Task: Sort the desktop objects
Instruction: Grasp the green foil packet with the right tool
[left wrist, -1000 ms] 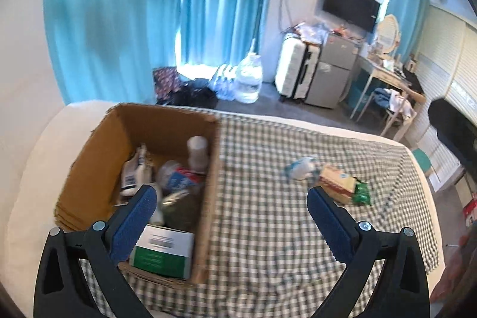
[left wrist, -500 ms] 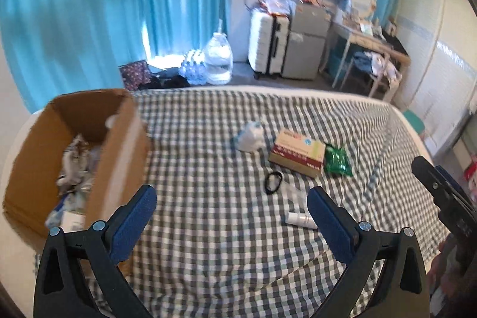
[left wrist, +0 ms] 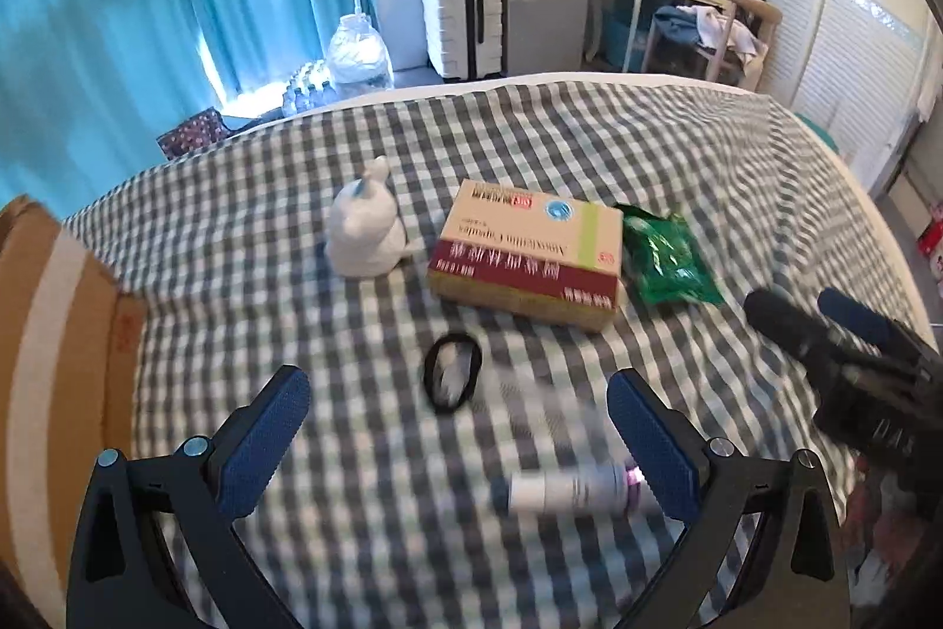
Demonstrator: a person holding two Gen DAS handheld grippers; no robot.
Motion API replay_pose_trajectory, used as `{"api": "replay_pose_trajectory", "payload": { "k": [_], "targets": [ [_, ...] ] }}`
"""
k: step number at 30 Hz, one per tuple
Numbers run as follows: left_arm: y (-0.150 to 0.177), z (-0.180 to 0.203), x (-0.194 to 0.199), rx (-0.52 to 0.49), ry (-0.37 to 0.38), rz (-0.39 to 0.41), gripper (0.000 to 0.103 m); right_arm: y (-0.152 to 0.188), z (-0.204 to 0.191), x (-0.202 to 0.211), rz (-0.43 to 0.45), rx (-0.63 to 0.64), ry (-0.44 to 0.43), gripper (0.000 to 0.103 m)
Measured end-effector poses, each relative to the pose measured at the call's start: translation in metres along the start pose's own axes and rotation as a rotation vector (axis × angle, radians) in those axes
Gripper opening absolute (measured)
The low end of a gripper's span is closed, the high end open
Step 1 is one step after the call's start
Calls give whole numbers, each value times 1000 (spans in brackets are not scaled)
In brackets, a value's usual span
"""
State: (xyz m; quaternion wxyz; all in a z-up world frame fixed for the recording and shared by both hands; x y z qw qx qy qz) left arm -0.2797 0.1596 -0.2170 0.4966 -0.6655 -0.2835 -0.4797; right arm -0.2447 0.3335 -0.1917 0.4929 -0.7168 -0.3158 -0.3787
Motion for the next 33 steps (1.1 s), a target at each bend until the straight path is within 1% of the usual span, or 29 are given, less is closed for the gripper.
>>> {"api": "replay_pose_trajectory", "payload": {
  "k": [3,6,9,12,14,16,18,19,20,23,26,29,33],
  "targets": [
    [-13,8,-22,-14,11,-13,103,-8,6,-23,-38,2,19,99],
    [-22,10,-40,-1,56,-20,103,-18,9,-38,-47,0,13,98],
    [-23,11,-56,-1,72,-39,103,-26,9,-43,-44,7,-1,98],
    [-22,8,-59,3,85,-21,103,-31,3,-57,-58,33,4,98],
    [-19,7,-62,6,106,-30,103,-30,-1,-69,-83,50,11,87],
    [-18,8,-61,-3,131,-26,103,-27,-4,-80,-112,64,15,53],
    [-19,16,-56,-29,170,-1,103,-27,-4,-79,-96,79,36,48],
    [-18,17,-54,-38,182,4,103,-26,-1,-77,-93,60,22,45],
    [-19,23,-54,-51,194,6,103,-26,2,-75,-91,40,11,45],
    [-23,38,-60,-82,217,0,103,-26,19,-65,-86,9,25,45],
    [-32,45,-73,-94,219,-14,103,-25,36,-54,-75,-48,-2,45],
    [-43,44,-84,-90,213,-28,103,-24,48,-47,-68,-82,-17,45],
    [-56,43,-95,-70,253,-58,103,-22,49,-47,-76,-88,-33,45]
  ]
}}
Point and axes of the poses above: each gripper's, at about its wrist camera, not at the fingertips, and x roughly against the way its jaws point, z to its right, y to its underside, the point moved 10 cm from there along -x, roughly the way its jaws point, and after that the axes turned 13 degrees about -z, right-handed, at the moved point
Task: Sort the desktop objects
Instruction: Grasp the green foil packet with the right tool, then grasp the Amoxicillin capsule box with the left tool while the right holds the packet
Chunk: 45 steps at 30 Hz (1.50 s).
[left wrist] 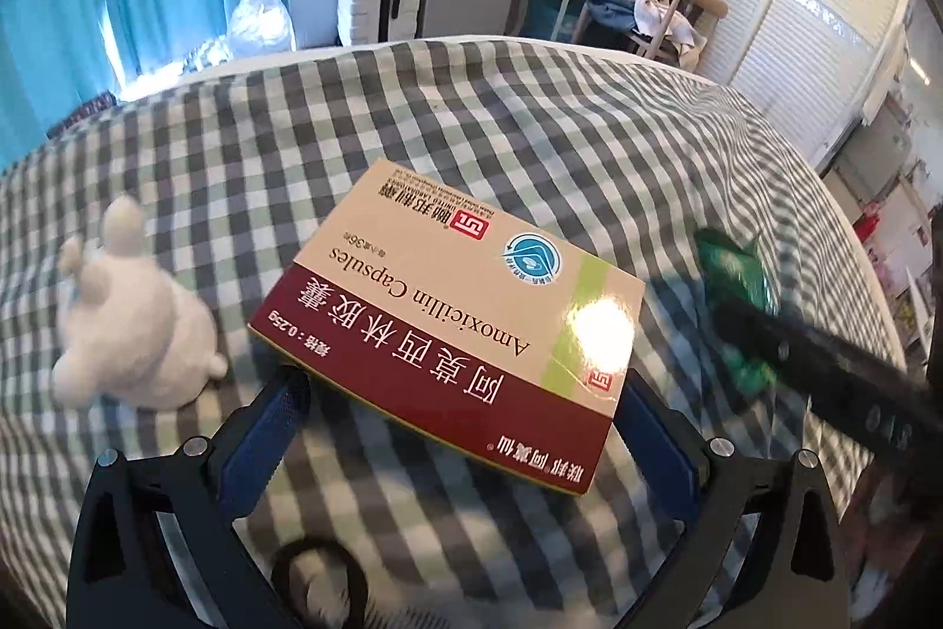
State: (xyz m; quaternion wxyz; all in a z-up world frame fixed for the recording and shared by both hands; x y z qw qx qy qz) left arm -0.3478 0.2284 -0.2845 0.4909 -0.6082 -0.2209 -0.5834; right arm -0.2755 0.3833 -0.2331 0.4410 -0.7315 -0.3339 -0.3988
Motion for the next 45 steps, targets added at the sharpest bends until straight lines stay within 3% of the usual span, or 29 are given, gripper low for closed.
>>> {"api": "replay_pose_trajectory", "payload": {
  "k": [5,9,13,20,25,31,39,45],
  "targets": [
    [-9,7,2,29,4,-37,103,-2,-9,-5,-7,13,2,45],
    [-14,16,18,131,33,-7,103,-8,-4,-2,11,-7,11,45],
    [-25,15,8,235,-51,-37,103,-13,12,7,28,-24,58,45],
    [-38,8,-16,394,-114,-70,103,-17,40,12,30,-84,72,45],
    [-38,9,-20,325,-142,-80,102,-21,41,12,35,-89,65,45],
    [-19,15,-1,229,-107,-80,93,-13,35,20,39,-80,60,45],
    [19,31,56,146,-45,-43,85,20,8,50,37,-39,60,45],
    [56,40,99,85,-16,-11,82,41,-35,93,83,8,36,45]
  ]
}}
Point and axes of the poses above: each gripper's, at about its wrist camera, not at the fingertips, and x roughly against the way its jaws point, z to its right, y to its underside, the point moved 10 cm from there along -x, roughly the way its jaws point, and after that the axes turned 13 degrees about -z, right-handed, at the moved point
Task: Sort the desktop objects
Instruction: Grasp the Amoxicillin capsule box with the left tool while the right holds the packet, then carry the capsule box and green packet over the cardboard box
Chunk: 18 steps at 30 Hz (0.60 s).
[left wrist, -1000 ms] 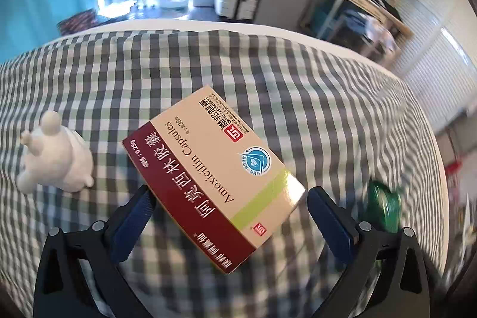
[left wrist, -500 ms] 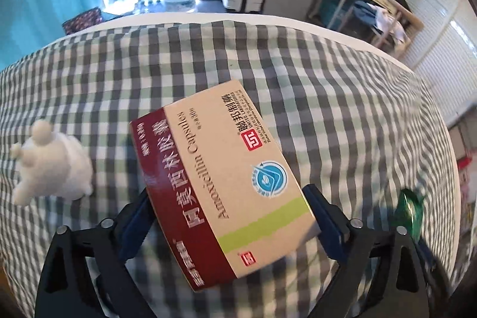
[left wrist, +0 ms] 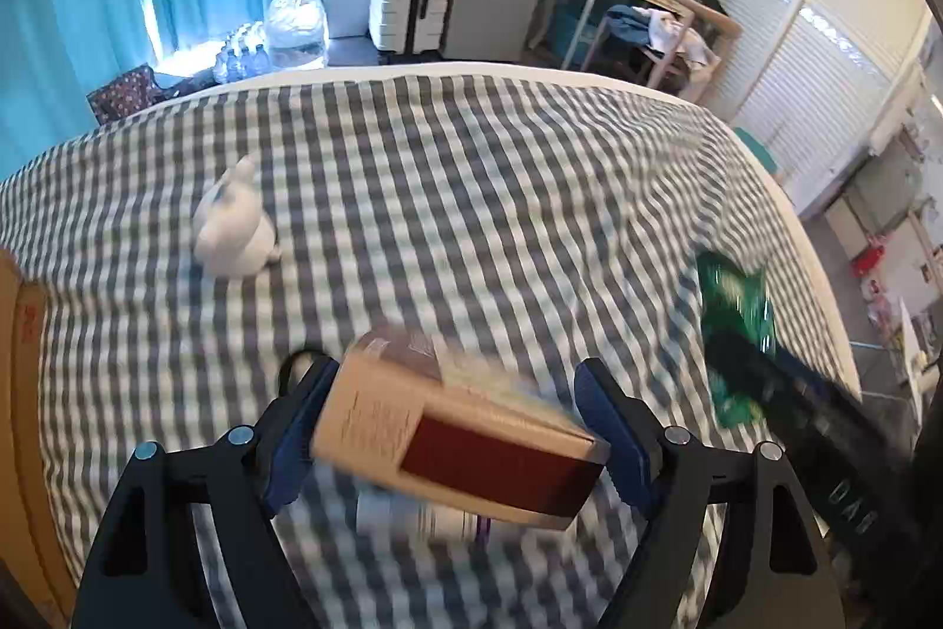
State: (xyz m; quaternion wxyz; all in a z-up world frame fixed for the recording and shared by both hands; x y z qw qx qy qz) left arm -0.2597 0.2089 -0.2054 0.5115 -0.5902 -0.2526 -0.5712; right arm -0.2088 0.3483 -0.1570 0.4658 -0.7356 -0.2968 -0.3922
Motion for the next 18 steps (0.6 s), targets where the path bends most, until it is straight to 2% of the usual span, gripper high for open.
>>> {"api": "replay_pose_trajectory", "payload": {
  "k": [10,18],
  "targets": [
    [50,-45,68,52,-11,63,81,19,-76,71,71,134,-28,45],
    [57,-75,137,104,-20,171,81,35,-118,101,96,233,-40,45]
  ]
}}
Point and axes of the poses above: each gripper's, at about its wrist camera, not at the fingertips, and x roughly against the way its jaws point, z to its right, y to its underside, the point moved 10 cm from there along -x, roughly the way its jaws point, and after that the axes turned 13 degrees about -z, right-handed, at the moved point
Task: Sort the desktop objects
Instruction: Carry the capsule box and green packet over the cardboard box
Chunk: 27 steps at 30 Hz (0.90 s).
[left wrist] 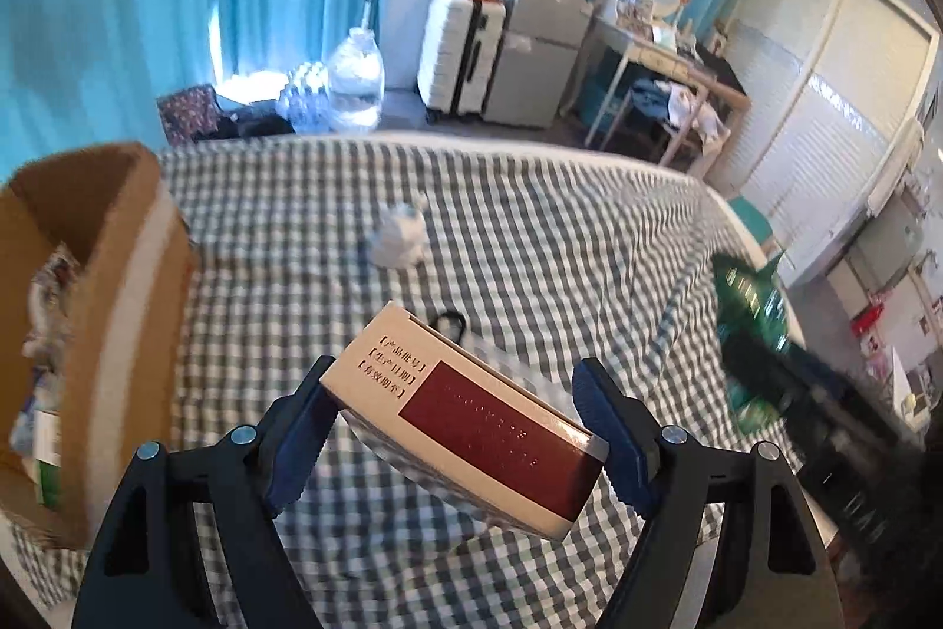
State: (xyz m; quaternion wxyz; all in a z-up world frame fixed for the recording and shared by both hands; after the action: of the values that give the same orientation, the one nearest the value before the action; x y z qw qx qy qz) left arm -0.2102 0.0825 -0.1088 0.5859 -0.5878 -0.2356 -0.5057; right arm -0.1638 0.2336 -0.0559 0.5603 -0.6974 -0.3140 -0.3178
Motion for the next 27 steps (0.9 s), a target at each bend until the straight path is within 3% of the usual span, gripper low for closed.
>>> {"api": "replay_pose_trajectory", "payload": {
  "k": [7,17,22,27],
  "targets": [
    [-26,-41,60,84,-53,97,81,-9,-49,22,21,66,-78,45],
    [-60,-138,141,185,-111,243,80,-26,-166,29,41,184,-230,45],
    [-56,-197,155,220,-178,264,75,-25,-234,6,9,244,-295,45],
    [-43,-253,135,274,-219,217,74,-18,-292,-31,-59,289,-359,45]
  ]
}}
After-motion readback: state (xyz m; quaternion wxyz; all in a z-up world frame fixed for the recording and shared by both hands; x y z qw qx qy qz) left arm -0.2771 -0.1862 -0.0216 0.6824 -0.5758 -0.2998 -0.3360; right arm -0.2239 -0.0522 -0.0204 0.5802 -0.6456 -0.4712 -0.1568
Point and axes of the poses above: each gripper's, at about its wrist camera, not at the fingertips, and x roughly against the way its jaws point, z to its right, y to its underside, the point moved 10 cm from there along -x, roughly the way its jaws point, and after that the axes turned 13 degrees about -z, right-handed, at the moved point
